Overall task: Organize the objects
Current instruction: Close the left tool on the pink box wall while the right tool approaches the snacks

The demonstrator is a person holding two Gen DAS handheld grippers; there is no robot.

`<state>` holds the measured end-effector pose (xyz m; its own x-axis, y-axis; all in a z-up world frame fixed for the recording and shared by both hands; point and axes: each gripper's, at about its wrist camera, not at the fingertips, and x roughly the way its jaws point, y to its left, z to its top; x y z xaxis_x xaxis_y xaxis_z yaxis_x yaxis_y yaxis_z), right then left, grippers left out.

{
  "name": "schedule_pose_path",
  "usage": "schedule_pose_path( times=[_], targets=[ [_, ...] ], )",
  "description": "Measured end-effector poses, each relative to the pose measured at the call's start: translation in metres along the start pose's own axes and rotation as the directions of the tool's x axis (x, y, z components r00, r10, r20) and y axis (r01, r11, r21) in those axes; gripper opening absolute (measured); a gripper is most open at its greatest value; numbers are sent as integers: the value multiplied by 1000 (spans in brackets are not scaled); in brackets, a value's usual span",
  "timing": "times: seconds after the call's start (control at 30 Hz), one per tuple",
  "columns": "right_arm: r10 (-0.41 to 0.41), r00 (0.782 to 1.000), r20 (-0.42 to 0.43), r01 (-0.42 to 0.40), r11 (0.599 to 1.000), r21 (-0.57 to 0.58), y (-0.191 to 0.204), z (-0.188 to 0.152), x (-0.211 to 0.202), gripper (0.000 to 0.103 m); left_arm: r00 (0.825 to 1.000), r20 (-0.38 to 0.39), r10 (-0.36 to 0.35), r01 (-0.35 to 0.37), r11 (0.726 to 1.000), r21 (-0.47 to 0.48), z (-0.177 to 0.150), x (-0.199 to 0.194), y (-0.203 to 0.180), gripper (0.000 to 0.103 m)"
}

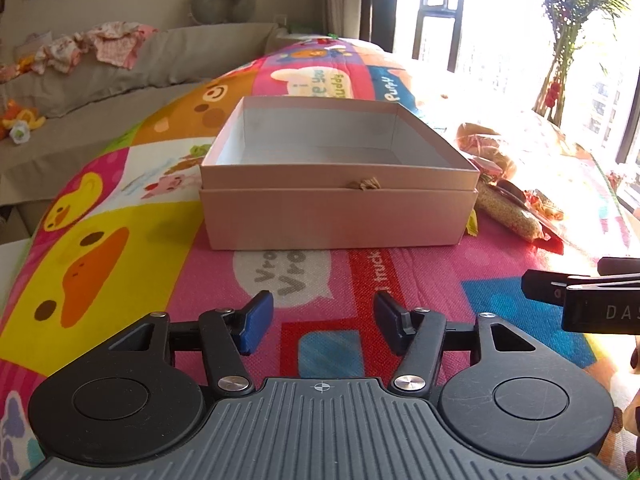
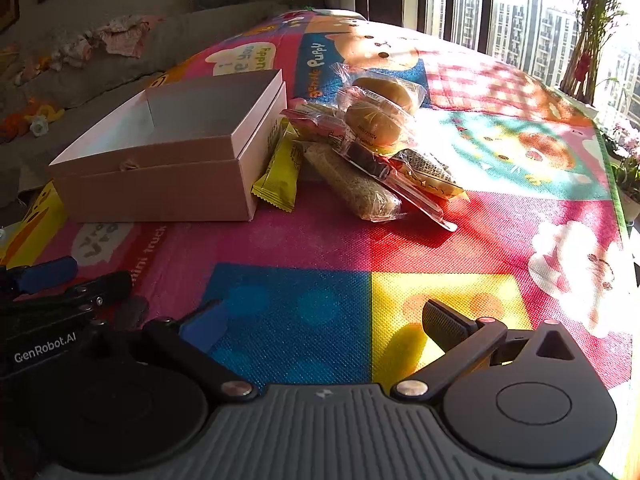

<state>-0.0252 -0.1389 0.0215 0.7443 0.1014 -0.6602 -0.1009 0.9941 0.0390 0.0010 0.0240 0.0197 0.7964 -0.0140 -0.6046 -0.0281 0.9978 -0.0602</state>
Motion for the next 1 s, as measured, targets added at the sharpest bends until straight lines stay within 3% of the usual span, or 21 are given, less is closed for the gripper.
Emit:
schedule_pose_path(
  times=[0.1, 0.2, 0.37, 0.53, 0.6, 0.63, 0.67, 0.77, 0.93, 1.0],
  targets=[
    [-29, 993, 113, 33, 999, -31, 1, 17, -21, 103, 998, 52, 24, -22, 999, -37, 31, -10, 17, 62],
    [-52, 978, 200, 60, 998, -37, -1, 43, -36, 103, 999, 46, 21, -18, 998, -64, 70, -1, 36, 62],
    [-14, 976, 219, 17, 1000, -14, -11, 81, -41, 103, 999, -29, 35, -35, 999, -27, 119, 48, 59, 62],
    [-64, 960, 271, 106, 984, -143, -9, 88, -40, 103, 998, -54, 44, -45, 999, -12, 143, 81, 67, 59],
    [-60, 964, 259, 108, 979, -176, -13, 91, -35, 103, 996, -70, 59, -57, 998, 28, 143, 93, 63, 49],
    [-47, 968, 248, 94, 979, -183, -16, 93, -32, 103, 994, -88, 58, -55, 998, 40, 140, 100, 62, 31],
    [-35, 970, 240, 83, 978, -190, -18, 95, -29, 103, 994, -95, 52, -49, 998, 33, 138, 104, 63, 20],
    [-24, 976, 218, 71, 976, -208, -23, 99, -16, 103, 996, -65, 55, -54, 998, 13, 137, 106, 68, 11],
    [10, 985, 172, 20, 985, -172, -30, 109, 7, 103, 997, -58, 59, -56, 997, 45, 133, 107, 68, 10],
    [18, 988, 154, 1, 993, -120, -34, 113, 19, 103, 994, -95, 52, -51, 999, 15, 133, 112, 72, 11]
  ],
)
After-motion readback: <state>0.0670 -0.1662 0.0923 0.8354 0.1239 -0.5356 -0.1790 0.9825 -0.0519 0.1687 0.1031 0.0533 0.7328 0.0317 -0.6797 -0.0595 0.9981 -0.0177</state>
